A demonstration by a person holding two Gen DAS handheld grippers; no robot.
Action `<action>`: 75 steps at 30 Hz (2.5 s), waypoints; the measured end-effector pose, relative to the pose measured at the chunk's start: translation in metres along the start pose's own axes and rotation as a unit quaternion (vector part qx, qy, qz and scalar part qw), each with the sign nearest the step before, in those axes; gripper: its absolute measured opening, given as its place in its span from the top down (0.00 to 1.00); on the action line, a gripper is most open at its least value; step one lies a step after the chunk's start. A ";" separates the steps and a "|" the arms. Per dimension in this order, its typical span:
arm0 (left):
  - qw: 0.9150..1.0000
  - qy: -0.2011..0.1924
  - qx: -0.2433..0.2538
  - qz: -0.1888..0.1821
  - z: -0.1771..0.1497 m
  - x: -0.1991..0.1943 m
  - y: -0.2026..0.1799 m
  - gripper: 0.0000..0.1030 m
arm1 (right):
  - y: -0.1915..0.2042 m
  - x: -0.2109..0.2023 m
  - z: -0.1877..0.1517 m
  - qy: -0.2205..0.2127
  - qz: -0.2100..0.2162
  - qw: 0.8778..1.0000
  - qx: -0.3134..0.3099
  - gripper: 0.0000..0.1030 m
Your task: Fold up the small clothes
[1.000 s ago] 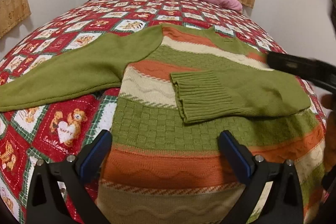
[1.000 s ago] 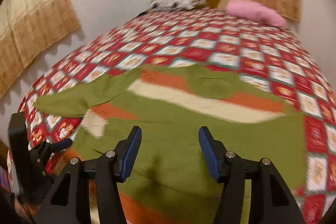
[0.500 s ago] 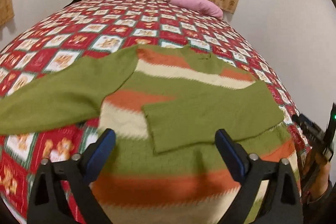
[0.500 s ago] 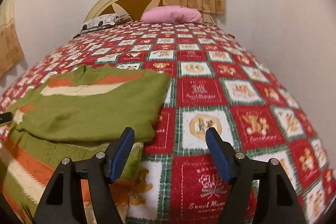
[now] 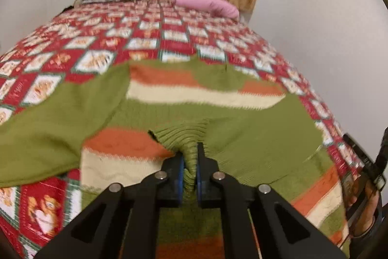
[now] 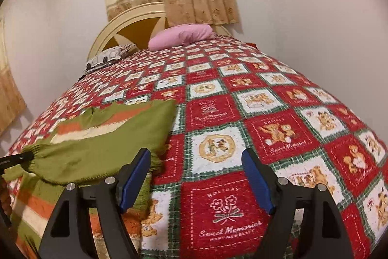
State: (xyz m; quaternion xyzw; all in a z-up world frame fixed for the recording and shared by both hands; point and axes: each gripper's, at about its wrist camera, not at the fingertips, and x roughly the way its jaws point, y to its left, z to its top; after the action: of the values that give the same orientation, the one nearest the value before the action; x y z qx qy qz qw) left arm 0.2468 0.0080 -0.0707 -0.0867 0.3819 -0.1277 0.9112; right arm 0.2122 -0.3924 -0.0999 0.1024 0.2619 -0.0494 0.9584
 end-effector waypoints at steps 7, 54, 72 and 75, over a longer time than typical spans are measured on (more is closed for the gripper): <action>1.000 0.004 -0.005 0.017 0.000 0.002 0.013 0.92 | -0.003 -0.001 -0.004 0.004 -0.008 1.000 0.008 0.24; 0.993 -0.027 -0.112 0.023 -0.025 0.015 0.056 0.64 | 0.202 0.082 -0.012 0.197 0.084 0.960 -0.181 0.57; 0.984 -0.056 -0.158 0.057 -0.033 -0.013 0.077 0.14 | 0.226 0.076 -0.041 0.124 0.021 0.960 -0.250 0.55; 0.982 -0.045 -0.164 0.077 -0.038 -0.021 0.088 0.14 | 0.227 0.074 -0.043 0.120 0.017 0.960 -0.254 0.55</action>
State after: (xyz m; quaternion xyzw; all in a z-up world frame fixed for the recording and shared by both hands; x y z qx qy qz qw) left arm 0.2202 0.0959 -0.1058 -0.2107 0.3621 0.0114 0.9079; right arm 0.2888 -0.1648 -0.1353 -0.1348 0.3772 0.0476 0.9150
